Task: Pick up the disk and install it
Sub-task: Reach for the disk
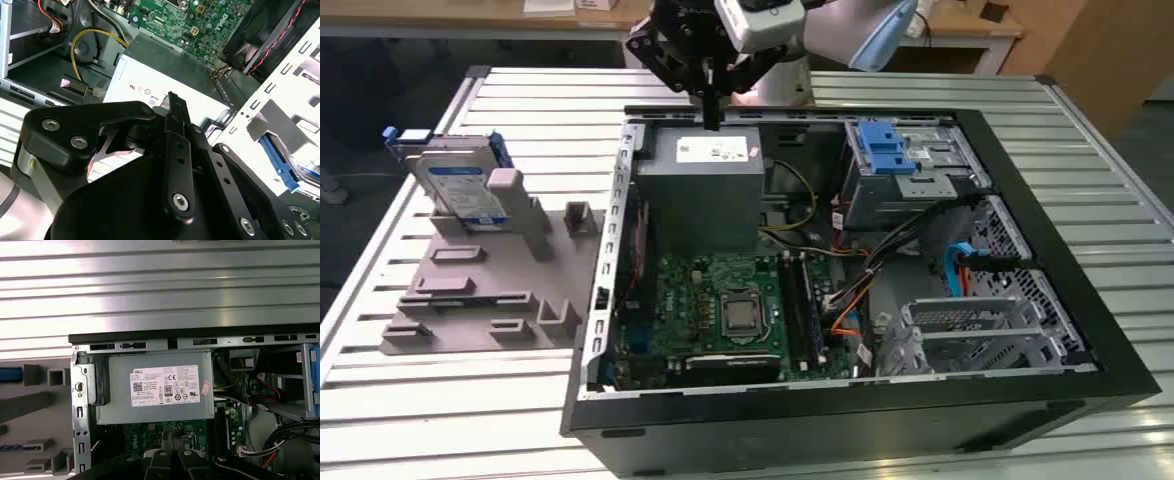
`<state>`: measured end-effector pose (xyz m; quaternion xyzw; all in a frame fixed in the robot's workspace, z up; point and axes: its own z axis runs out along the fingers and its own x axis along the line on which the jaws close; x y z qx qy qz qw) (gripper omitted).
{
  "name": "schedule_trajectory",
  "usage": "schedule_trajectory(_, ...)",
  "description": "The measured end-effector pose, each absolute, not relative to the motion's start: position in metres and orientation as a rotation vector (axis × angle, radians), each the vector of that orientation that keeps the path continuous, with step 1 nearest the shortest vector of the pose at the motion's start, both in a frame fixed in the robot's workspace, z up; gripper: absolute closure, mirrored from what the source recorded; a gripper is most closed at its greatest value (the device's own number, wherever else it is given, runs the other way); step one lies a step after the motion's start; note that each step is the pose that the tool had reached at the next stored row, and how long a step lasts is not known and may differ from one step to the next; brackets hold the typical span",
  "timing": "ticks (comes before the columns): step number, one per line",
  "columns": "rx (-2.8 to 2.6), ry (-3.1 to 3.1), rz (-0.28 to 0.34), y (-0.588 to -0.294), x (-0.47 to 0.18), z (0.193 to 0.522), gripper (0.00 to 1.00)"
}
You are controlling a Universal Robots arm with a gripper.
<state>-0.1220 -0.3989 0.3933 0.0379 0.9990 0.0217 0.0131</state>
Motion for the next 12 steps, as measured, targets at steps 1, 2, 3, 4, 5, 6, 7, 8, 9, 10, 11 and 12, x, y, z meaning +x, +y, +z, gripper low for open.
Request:
schedule_trajectory(1,0.118,3.112,0.068,-0.3989,-0.1220,0.3933,0.89)
schedule_trajectory(2,0.118,3.113,0.067,-0.3989,-0.1223,0.3933,0.89)
schedule_trajectory(3,0.118,3.112,0.068,-0.3989,-0.1227,0.3933,0.89)
schedule_trajectory(4,0.118,3.112,0.068,-0.3989,-0.1228,0.3933,0.89)
schedule_trajectory(5,0.118,3.112,0.068,-0.3989,-0.1230,0.3933,0.89)
schedule_trajectory(6,0.118,3.112,0.068,-0.3989,-0.1232,0.3932,0.89)
schedule_trajectory(7,0.118,3.112,0.068,-0.3990,-0.1237,0.3931,0.89)
schedule_trajectory(8,0.118,3.112,0.068,-0.3990,-0.1244,0.3931,0.89)
schedule_trajectory(9,0.118,3.112,0.068,-0.3989,-0.1249,0.3931,0.89)
schedule_trajectory(10,0.118,3.112,0.068,-0.3989,-0.1253,0.3931,0.89)
schedule_trajectory(11,0.118,3.112,0.068,-0.3989,-0.1256,0.3930,0.89)
schedule_trajectory(12,0.118,3.113,0.068,-0.3989,-0.1256,0.3930,0.89)
